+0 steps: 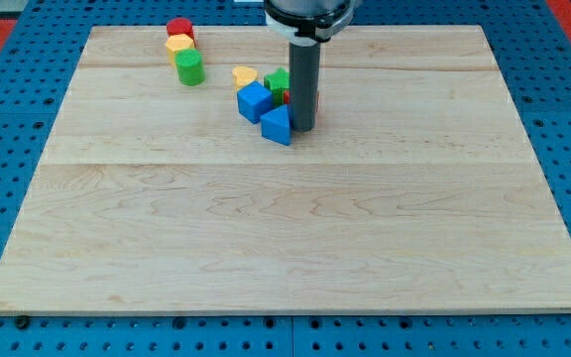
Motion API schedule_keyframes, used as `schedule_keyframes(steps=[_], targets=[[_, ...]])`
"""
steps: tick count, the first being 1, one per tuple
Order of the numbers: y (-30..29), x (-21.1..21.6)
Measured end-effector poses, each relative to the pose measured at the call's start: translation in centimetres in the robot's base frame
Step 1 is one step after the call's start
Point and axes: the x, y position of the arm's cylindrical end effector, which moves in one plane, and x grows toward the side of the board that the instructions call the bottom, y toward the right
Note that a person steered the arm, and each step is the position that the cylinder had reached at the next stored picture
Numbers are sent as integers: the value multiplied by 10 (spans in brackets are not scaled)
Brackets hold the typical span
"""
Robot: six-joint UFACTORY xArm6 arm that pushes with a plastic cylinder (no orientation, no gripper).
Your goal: Push the blue triangle to the blue cube
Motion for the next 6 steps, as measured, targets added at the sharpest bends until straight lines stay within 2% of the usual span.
schedule_keyframes(steps=[2,3,4,5,6], targets=[[-4,6],[17,42],[-4,49],[-43,17],[-46,13]])
